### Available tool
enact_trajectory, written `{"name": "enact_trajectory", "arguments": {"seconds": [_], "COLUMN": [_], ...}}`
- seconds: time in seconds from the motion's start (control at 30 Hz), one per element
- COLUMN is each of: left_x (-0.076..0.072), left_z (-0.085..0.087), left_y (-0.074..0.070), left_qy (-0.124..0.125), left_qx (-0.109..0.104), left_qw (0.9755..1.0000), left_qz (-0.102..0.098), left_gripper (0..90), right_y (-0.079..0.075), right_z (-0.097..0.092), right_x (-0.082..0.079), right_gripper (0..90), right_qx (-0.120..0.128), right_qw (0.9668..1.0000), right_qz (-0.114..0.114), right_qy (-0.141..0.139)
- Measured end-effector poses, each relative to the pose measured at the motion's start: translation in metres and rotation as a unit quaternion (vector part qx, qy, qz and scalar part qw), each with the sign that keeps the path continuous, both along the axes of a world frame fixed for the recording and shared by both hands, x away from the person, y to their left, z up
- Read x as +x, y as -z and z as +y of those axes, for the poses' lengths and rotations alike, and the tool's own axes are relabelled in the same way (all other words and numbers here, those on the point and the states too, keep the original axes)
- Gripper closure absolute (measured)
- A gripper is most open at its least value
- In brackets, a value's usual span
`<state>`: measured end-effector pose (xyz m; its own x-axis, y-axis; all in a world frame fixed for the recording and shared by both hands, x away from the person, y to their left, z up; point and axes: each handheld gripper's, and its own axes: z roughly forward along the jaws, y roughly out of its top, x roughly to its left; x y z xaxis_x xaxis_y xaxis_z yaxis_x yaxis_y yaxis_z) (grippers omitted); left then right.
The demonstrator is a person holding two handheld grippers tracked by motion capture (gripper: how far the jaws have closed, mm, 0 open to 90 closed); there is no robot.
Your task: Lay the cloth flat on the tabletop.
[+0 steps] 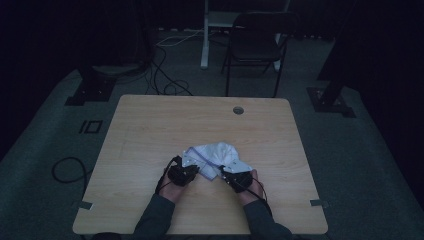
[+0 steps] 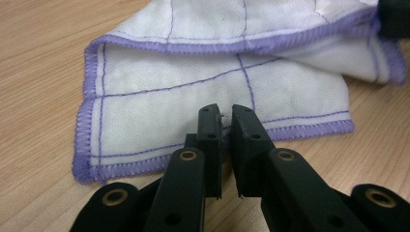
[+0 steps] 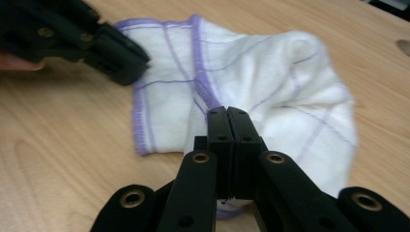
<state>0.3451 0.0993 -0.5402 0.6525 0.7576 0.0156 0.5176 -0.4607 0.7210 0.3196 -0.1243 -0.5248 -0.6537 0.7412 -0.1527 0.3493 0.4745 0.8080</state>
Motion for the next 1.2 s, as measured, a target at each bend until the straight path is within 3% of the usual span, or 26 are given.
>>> {"name": "enact_trajectory", "arguments": {"seconds": [0.8, 1.2], "left_x": [0.002, 0.001], "left_z": [0.007, 0.029], "left_y": [-0.003, -0.004], "left_qy": [-0.005, -0.026], "left_qx": [0.025, 0.023], "left_qw": [0.9997, 0.9994], "left_qz": [-0.004, 0.001], "left_gripper": [89.9, 89.9], "right_y": [-0.017, -0.023], "right_z": [-0.045, -0.067], "right_x": [0.016, 0.021], "right_gripper": [90.0, 90.0], "right_qx": [0.02, 0.026], "right_qw": [0.9971, 0.9937], "right_qz": [-0.013, -0.017], "right_qy": [0.072, 0.107]}}
